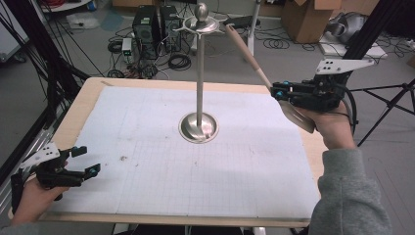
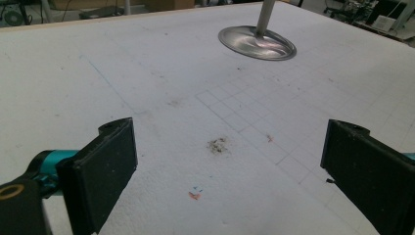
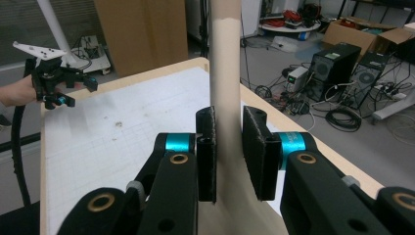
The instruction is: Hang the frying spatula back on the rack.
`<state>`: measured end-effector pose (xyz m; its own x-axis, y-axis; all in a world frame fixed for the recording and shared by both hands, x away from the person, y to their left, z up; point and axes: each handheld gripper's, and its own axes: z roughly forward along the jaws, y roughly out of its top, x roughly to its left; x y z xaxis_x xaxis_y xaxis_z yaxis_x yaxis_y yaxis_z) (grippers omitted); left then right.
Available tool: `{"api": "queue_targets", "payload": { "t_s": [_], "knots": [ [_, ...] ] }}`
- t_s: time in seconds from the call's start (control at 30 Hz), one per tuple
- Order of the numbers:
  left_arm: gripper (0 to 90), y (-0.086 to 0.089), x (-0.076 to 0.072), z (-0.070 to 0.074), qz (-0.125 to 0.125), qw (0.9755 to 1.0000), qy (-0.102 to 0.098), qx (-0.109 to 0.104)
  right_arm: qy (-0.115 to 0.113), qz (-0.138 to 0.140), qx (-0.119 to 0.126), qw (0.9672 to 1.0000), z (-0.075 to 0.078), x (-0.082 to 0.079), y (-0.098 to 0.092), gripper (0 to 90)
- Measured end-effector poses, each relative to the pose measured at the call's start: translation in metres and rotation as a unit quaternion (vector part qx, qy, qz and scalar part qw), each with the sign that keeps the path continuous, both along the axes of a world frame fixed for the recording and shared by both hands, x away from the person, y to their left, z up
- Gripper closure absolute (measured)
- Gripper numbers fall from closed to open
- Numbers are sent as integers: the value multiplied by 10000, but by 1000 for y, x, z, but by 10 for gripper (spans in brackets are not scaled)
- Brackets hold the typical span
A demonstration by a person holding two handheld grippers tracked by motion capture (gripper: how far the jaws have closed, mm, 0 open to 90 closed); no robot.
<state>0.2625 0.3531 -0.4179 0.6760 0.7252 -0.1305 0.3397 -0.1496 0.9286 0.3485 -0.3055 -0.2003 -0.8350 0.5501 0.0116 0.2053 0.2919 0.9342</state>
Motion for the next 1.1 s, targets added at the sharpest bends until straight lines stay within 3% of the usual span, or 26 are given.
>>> {"api": "queue_targets", "payload": {
  "t_s": [1.1],
  "knots": [
    [70,1,0,-1,13,10000,32,40,94,43,90,9999,-15,9,15,769]
  ]
}}
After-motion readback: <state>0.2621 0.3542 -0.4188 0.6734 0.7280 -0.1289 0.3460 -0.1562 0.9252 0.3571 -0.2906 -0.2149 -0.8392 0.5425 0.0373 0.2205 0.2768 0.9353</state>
